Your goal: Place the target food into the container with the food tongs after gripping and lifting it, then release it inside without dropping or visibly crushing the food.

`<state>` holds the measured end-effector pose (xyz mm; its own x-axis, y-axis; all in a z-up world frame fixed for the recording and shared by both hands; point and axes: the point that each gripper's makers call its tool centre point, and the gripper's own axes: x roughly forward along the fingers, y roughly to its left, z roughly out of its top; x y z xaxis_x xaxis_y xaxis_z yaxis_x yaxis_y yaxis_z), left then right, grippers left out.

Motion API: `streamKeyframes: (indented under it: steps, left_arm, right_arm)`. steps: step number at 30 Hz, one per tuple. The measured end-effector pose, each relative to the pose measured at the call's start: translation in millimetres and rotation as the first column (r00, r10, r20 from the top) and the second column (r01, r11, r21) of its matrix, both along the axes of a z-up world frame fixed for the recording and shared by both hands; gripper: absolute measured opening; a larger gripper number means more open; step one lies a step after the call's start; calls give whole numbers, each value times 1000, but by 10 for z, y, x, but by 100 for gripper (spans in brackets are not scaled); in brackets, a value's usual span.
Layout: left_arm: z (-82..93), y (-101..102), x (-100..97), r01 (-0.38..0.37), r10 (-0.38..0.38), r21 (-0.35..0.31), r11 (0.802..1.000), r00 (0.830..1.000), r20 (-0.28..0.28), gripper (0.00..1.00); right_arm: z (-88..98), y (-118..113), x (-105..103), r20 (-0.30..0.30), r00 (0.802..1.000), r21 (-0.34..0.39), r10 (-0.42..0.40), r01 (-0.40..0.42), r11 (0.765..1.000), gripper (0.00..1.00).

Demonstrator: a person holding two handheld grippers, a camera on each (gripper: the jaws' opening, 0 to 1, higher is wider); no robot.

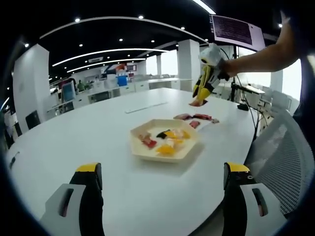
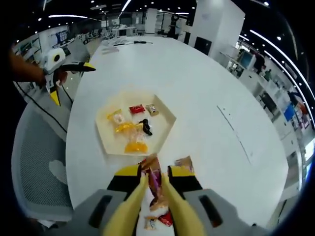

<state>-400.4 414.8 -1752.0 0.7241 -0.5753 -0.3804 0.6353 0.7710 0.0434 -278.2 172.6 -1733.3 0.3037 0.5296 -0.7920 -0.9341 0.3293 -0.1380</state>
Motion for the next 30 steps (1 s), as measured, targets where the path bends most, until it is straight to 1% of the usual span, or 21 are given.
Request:
streamKeyframes:
  steps: [13,20,21,27,30]
  left_arm:
    - [22,0,-1,-1,1,0,1000,1000,9,100]
    - [29,11,3,-6,6,2,1000,1000,15,100]
    - [30,13,6,-8,8,0,1000,1000,16,100]
    - [22,10,7,-6,5,7,1000,1000,18,100]
    - [22,10,8,-6,6,8,1000,1000,17,100]
  right_arm:
    - [95,476,117,7,999,8,42,-43,999,20]
    - [140,749,214,11,998,16,57,-58,998,21]
    - [148,819,244,11,998,20,60,-60,998,21]
    - [184,1022,319,11,997,22,73,-74,997,21]
    - [192,1120,392,11,997,24,79,-79,997,21]
